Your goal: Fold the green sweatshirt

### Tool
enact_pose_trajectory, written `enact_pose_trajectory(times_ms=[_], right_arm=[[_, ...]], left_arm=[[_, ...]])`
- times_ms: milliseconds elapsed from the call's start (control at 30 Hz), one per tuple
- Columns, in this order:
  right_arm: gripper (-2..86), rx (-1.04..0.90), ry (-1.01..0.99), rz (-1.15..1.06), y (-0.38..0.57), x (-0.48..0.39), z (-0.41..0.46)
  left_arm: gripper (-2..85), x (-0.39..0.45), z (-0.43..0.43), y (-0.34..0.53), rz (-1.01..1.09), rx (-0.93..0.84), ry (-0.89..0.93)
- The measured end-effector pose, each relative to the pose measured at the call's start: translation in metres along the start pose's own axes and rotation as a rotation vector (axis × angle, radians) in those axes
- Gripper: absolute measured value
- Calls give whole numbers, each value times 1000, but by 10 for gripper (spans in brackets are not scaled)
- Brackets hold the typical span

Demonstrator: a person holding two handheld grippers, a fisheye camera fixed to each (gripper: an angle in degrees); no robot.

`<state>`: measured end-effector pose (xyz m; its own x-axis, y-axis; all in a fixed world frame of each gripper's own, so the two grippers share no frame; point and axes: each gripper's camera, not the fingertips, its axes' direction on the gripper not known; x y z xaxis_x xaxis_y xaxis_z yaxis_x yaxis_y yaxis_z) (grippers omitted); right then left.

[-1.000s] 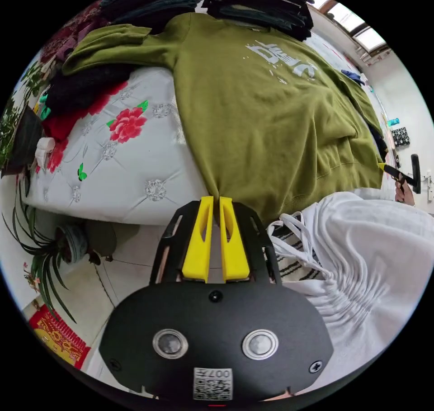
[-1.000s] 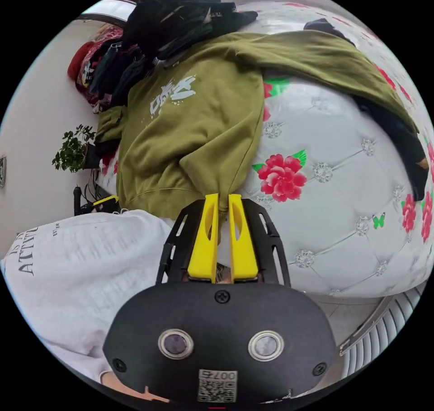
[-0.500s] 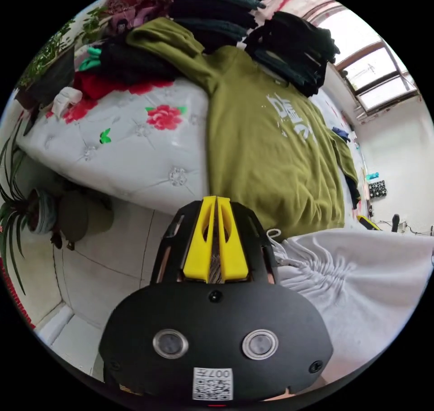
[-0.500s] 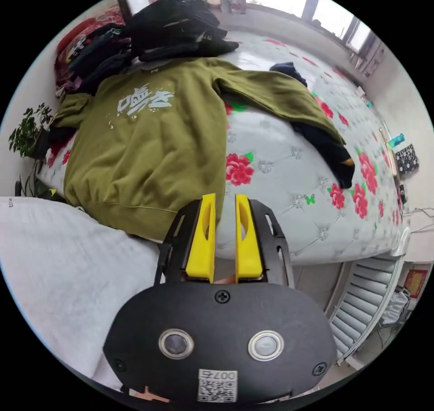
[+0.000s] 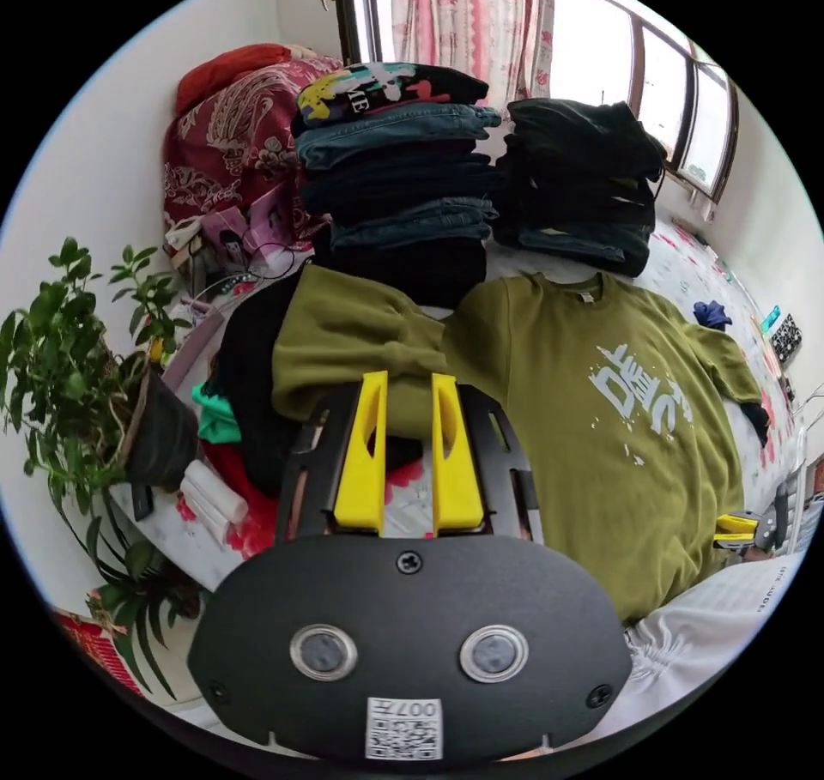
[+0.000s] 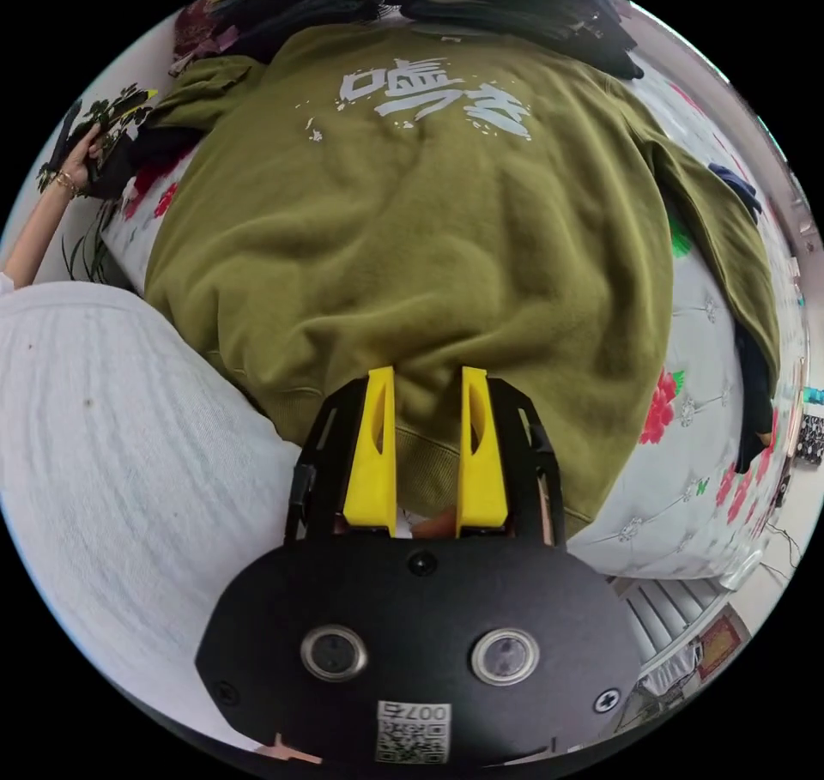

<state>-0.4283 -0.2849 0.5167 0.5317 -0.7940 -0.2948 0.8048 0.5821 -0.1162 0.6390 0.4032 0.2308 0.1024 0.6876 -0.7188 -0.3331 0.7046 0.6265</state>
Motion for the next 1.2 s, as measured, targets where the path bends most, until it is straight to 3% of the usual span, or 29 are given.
enact_pose_trajectory(times_ms=[233,300,433,533,700,767,933,1033,1100,1200], right_arm=[[81,-63,34,52,-9,-5,0],[83,-73,24,69,-10,-2,0],[87,-73,-17,119,-5,8,-1],[88,-82,6,121,-2,7,0],[90,-53,-7,126,14,14,-1],[91,-34,-10,111,24,18,-1],[92,-6,-17,140,44,25,-2],[89,20,-46,219,61,34,-5],[88,39,-94,274,74,43,-10],[86,134,-159,372,111,62,-27]], left_arm=[[96,-17,72,-55,107,-176,-81],[73,-20,105,-53,167,-293,-151],[3,-38,101,-49,157,-287,-112],[-7,-80,58,-45,5,-169,101],[-9,-170,-41,-7,-386,267,636],[-9,-170,-68,-9,-399,393,748],[-5,-54,-149,-50,-64,511,939],[13,76,-175,-49,212,464,1118],[51,191,-165,-21,401,306,1211],[75,294,-126,40,522,50,1241]])
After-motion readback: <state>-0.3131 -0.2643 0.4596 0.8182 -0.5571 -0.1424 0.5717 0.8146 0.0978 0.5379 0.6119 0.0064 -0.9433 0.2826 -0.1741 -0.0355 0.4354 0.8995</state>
